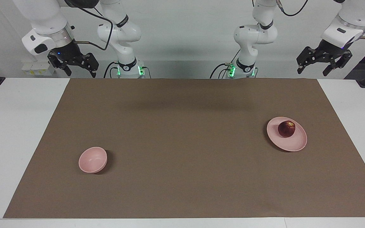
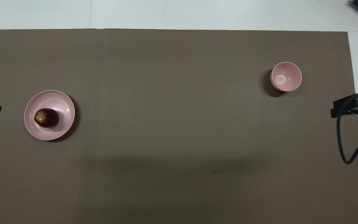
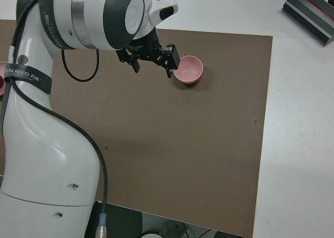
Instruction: Move apple from plate to bowl
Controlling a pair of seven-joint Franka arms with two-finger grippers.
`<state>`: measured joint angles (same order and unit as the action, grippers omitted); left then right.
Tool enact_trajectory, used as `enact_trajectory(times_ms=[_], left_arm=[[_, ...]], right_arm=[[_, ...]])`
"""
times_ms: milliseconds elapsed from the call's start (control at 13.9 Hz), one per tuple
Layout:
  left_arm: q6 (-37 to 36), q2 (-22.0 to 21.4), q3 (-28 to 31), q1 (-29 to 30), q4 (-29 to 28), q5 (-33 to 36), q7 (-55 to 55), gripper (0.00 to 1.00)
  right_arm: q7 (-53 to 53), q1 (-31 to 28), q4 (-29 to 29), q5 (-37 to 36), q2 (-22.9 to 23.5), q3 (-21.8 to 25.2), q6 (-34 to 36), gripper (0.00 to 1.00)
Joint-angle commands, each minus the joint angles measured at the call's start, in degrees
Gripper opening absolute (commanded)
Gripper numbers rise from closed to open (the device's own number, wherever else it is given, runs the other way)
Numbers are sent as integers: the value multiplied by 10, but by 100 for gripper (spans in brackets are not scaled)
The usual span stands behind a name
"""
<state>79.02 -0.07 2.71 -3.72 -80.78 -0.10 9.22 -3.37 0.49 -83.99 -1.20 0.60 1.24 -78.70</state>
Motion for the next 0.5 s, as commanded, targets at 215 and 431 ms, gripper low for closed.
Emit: enact_trajectory(times_ms=[215,431], left_arm=[[0,0,5,-8,11,-6,0,100],[-1,-3,5,-9,8,-8,-2,100]], right_arm=[[-13,-1,8,9,5,-3,4,100],[-13,1,8,10,4,-4,4,100]])
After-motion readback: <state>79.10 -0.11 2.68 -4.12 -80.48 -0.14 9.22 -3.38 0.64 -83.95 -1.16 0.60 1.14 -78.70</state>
